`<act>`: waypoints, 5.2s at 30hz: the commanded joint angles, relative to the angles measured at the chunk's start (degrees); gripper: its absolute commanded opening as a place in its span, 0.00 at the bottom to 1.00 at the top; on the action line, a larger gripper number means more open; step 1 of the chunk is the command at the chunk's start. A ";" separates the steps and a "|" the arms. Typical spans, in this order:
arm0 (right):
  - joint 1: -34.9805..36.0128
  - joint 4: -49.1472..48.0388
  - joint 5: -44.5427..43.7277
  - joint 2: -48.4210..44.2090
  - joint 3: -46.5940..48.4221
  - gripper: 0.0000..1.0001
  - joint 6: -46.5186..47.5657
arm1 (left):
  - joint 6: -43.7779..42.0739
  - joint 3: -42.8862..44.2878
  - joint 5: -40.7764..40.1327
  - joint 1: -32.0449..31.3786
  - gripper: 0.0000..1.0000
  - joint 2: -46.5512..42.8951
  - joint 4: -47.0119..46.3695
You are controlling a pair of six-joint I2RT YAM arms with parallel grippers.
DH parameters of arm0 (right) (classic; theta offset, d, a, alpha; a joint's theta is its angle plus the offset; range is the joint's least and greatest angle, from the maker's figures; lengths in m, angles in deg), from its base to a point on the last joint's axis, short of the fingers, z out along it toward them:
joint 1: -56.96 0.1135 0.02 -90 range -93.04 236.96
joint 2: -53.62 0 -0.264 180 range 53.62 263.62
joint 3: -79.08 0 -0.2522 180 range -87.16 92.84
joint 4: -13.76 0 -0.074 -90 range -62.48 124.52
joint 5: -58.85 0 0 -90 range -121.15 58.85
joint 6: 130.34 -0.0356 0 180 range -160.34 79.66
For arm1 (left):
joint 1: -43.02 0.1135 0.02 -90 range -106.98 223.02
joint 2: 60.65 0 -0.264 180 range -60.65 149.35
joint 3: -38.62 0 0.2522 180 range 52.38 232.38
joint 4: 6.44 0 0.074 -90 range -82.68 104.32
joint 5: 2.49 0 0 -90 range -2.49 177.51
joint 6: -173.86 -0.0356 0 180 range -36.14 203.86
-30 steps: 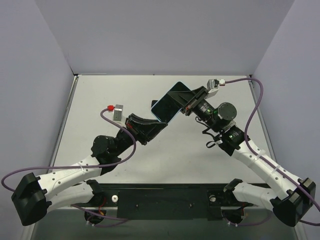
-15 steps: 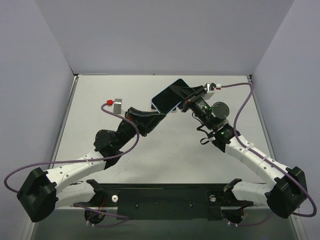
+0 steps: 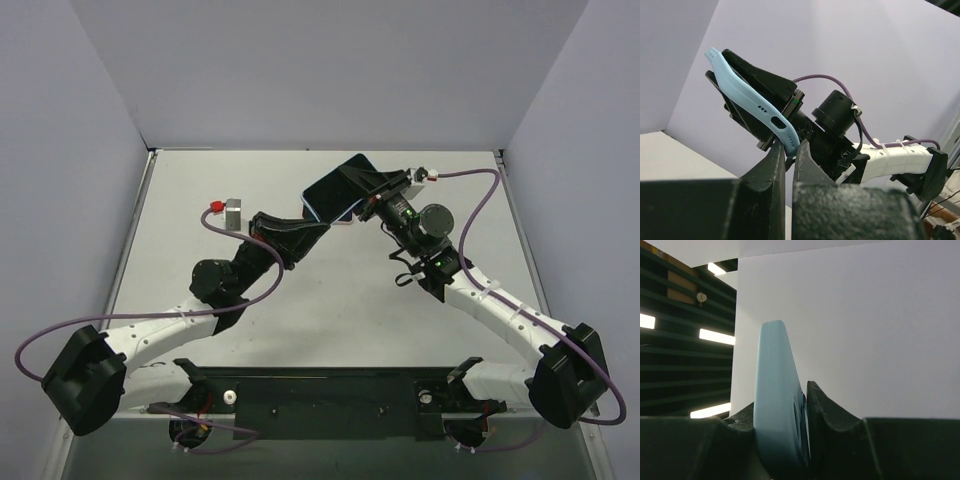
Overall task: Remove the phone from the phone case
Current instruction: Remove the phone case from the phone.
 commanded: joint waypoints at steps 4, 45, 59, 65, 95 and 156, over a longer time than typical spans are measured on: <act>2.88 -22.25 5.42 -2.57 3.78 0.00 -15.83 | -12.59 -3.29 5.13 3.34 0.00 5.66 5.70; -4.77 8.24 18.96 -3.71 8.35 0.00 22.57 | 33.79 11.22 25.20 4.39 0.66 -11.67 19.81; -4.42 8.24 17.29 -4.85 6.77 0.00 21.95 | 34.43 11.04 20.62 1.32 0.70 -6.46 17.47; -4.50 8.16 17.02 -4.85 6.42 0.00 21.69 | 27.06 12.27 21.67 0.97 0.70 -8.40 26.96; -0.72 3.26 16.93 -5.47 6.60 0.00 18.81 | 23.79 14.11 3.30 3.25 0.70 -9.37 45.69; 6.31 21.36 15.79 -6.44 5.72 0.44 47.02 | 41.27 2.25 -10.14 6.33 0.00 -14.82 21.61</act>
